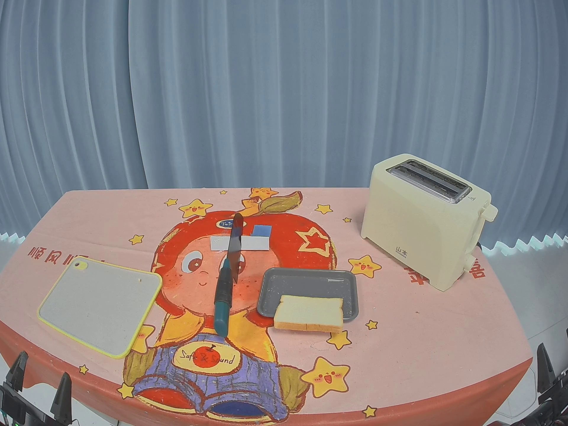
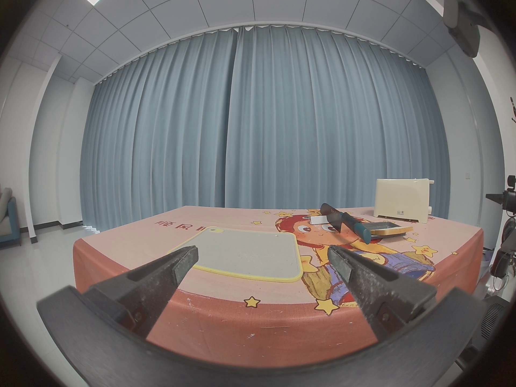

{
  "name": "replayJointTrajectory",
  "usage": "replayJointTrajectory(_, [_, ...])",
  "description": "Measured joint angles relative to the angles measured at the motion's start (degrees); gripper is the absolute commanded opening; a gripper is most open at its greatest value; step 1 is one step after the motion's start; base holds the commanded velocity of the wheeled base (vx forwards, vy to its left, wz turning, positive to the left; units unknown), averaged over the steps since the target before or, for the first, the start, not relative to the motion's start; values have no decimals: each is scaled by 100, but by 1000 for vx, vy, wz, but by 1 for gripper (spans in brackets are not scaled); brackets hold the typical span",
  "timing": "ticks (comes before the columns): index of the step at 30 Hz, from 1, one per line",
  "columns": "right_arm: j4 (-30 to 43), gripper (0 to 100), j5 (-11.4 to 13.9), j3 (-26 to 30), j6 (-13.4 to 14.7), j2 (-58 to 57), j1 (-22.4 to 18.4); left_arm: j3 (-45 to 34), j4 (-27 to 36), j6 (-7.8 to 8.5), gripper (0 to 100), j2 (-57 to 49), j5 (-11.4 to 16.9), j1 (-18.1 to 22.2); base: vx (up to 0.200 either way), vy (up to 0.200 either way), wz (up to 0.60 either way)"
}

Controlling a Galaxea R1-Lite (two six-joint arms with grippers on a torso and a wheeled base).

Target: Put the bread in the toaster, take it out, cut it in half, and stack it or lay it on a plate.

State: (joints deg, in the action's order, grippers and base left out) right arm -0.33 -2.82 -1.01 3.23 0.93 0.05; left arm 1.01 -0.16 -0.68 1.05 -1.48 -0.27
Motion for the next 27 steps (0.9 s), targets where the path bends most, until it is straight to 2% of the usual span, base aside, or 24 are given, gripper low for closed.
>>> replayJointTrajectory(8, [-805, 100, 0, 0, 10, 0, 5, 0, 0, 0, 100, 0, 0, 0, 0, 0, 0])
replayJointTrajectory(12, [-853, 100, 90, 0, -1, 0, 5, 0, 2, 2, 100, 0, 0, 0, 0, 0, 0])
replayJointTrajectory(18, [-741, 100, 451, 0, 11, 0, 0, 0, 0, 0, 100, 0, 2, 0, 0, 0, 0])
replayJointTrajectory(27, [-304, 100, 642, -149, 27, 0, 22, 0, 0, 0, 100, 0, 0, 0, 0, 0, 0])
